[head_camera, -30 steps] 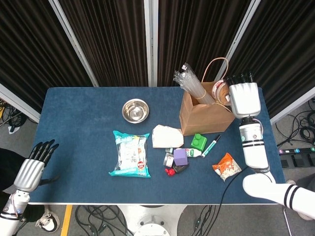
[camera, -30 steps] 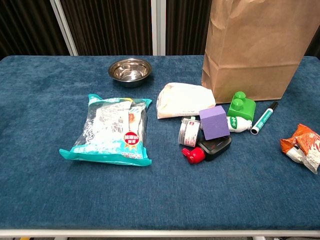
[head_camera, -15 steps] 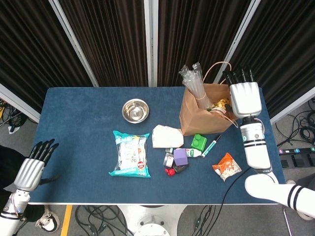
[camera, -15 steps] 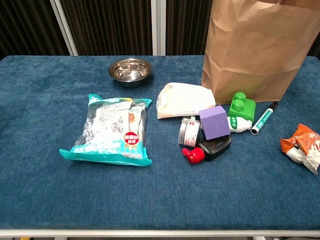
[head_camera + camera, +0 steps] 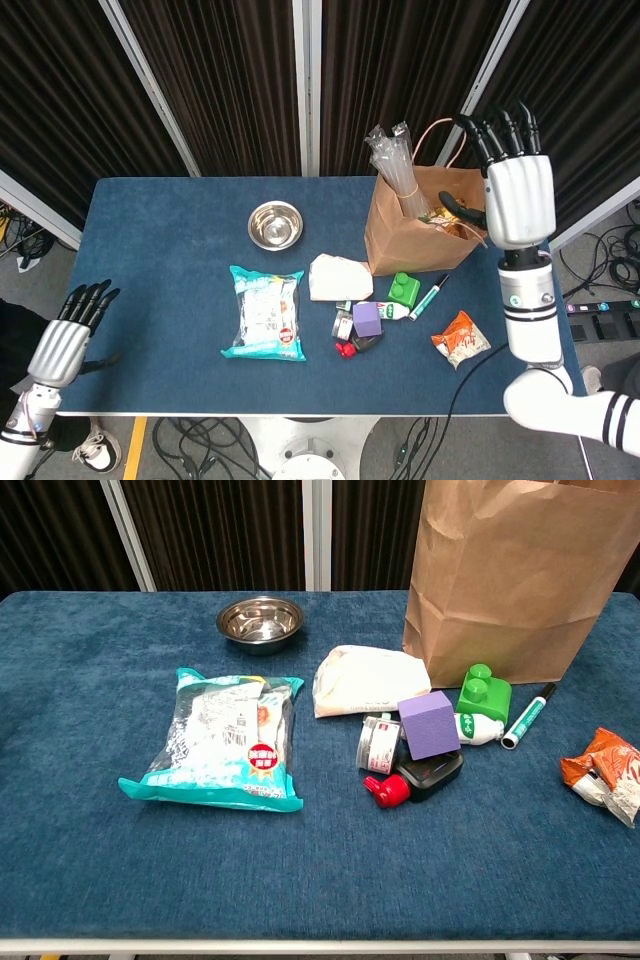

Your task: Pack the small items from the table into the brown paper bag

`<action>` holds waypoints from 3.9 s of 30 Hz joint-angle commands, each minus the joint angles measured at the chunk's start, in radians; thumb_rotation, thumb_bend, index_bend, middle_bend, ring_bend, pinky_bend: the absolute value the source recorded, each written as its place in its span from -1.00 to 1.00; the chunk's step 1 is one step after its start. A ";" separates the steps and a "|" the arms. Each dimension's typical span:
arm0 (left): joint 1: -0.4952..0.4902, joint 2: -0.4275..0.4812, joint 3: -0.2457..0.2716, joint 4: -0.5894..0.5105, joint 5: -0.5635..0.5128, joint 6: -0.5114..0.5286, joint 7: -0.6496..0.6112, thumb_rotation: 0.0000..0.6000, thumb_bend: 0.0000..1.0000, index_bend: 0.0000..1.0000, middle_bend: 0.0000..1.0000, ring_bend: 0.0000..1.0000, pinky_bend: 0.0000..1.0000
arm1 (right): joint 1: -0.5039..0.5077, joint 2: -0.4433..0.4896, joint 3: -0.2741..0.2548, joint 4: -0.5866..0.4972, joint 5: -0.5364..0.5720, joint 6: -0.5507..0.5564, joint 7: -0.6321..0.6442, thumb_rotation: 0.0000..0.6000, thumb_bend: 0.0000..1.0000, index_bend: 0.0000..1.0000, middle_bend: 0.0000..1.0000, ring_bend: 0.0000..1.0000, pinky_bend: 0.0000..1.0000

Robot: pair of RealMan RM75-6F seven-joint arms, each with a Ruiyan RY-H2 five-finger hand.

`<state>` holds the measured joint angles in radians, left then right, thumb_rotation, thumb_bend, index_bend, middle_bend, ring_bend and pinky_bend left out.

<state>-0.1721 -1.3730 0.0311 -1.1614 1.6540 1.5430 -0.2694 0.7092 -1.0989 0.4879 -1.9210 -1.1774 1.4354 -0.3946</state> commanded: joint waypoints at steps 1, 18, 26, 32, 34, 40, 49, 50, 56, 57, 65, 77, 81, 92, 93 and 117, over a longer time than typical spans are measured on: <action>-0.002 0.000 0.000 -0.004 0.002 0.000 0.003 1.00 -0.89 -0.81 -0.87 -1.00 -0.90 | -0.089 0.093 -0.052 -0.146 -0.148 0.043 0.021 1.00 -1.00 -0.58 -0.46 -0.70 -0.88; 0.003 0.000 0.004 -0.016 0.005 0.006 0.012 1.00 -0.89 -0.81 -0.87 -1.00 -0.90 | -0.322 0.150 -0.541 0.062 -0.406 -0.229 0.053 1.00 -1.00 -0.28 -0.32 -0.54 -0.76; 0.005 -0.005 0.007 -0.004 0.010 0.012 0.007 1.00 -0.89 -0.81 -0.87 -1.00 -0.90 | -0.349 0.014 -0.568 0.264 -0.379 -0.285 0.208 1.00 -1.00 -0.30 -0.45 -0.72 -0.91; 0.008 -0.005 0.007 0.001 0.006 0.012 0.004 1.00 -0.89 -0.81 -0.87 -1.00 -0.90 | -0.342 -0.056 -0.559 0.357 -0.361 -0.321 0.233 1.00 -1.00 -0.44 -0.59 -0.83 -1.00; 0.008 -0.007 0.008 0.006 0.005 0.009 0.002 1.00 -0.89 -0.81 -0.87 -1.00 -0.90 | -0.338 -0.077 -0.554 0.382 -0.350 -0.338 0.243 1.00 -1.00 -0.45 -0.60 -0.84 -1.00; 0.006 -0.015 0.006 0.023 0.002 0.006 -0.003 1.00 -0.88 -0.81 -0.87 -1.00 -0.90 | -0.322 -0.133 -0.541 0.447 -0.336 -0.370 0.243 1.00 -1.00 -0.45 -0.62 -0.85 -1.00; 0.009 -0.024 0.008 0.046 -0.002 0.003 -0.018 1.00 -0.89 -0.81 -0.87 -1.00 -0.90 | -0.296 -0.194 -0.530 0.505 -0.279 -0.453 0.213 1.00 -1.00 -0.45 -0.61 -0.85 -1.00; 0.009 -0.024 0.008 0.047 -0.002 0.004 -0.019 1.00 -0.89 -0.81 -0.87 -1.00 -0.90 | -0.293 -0.199 -0.528 0.509 -0.273 -0.461 0.209 1.00 -1.00 -0.46 -0.60 -0.85 -1.00; 0.008 -0.023 0.005 0.052 -0.005 0.002 -0.023 1.00 -0.89 -0.81 -0.87 -1.00 -0.90 | -0.281 -0.231 -0.521 0.536 -0.228 -0.500 0.173 1.00 -0.99 -0.37 -0.50 -0.74 -0.94; 0.008 -0.024 0.005 0.053 -0.006 0.002 -0.024 1.00 -0.89 -0.80 -0.87 -1.00 -0.90 | -0.281 -0.236 -0.519 0.540 -0.222 -0.502 0.164 1.00 -0.96 -0.31 -0.46 -0.70 -0.89; 0.011 -0.030 0.008 0.061 -0.005 0.004 -0.030 1.00 -0.89 -0.81 -0.87 -1.00 -0.90 | -0.296 -0.269 -0.503 0.555 -0.204 -0.453 0.124 1.00 -0.62 0.24 -0.06 -0.27 -0.41; 0.010 -0.021 0.004 0.044 0.000 0.016 -0.025 1.00 -0.89 -0.81 -0.87 -1.00 -0.90 | -0.287 -0.102 -0.413 0.265 -0.346 -0.233 0.165 1.00 -0.46 0.45 0.10 -0.09 -0.23; 0.011 -0.021 0.007 0.037 0.002 0.014 -0.020 1.00 -0.89 -0.81 -0.87 -1.00 -0.90 | -0.260 -0.016 -0.346 0.088 -0.369 -0.193 0.128 1.00 -0.46 0.45 0.11 -0.09 -0.23; 0.005 -0.009 0.003 0.015 0.004 0.014 -0.011 1.00 -0.89 -0.81 -0.87 -1.00 -0.90 | -0.127 -0.020 -0.082 -0.110 -0.313 -0.089 -0.069 1.00 -0.46 0.46 0.10 -0.09 -0.23; 0.004 -0.010 0.003 0.015 0.005 0.013 -0.013 1.00 -0.89 -0.81 -0.87 -1.00 -0.90 | -0.114 -0.031 -0.061 -0.099 -0.299 -0.078 -0.097 1.00 -0.46 0.46 0.10 -0.09 -0.23; 0.004 -0.038 0.010 0.068 -0.001 -0.002 -0.047 1.00 -0.89 -0.81 -0.87 -1.00 -0.90 | -0.023 -0.242 -0.026 0.415 0.027 -0.074 -0.206 1.00 -0.44 0.46 0.08 -0.10 -0.24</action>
<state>-0.1680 -1.4111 0.0416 -1.0939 1.6530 1.5408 -0.3161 0.6720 -1.3211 0.4624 -1.5336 -1.1696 1.3718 -0.6052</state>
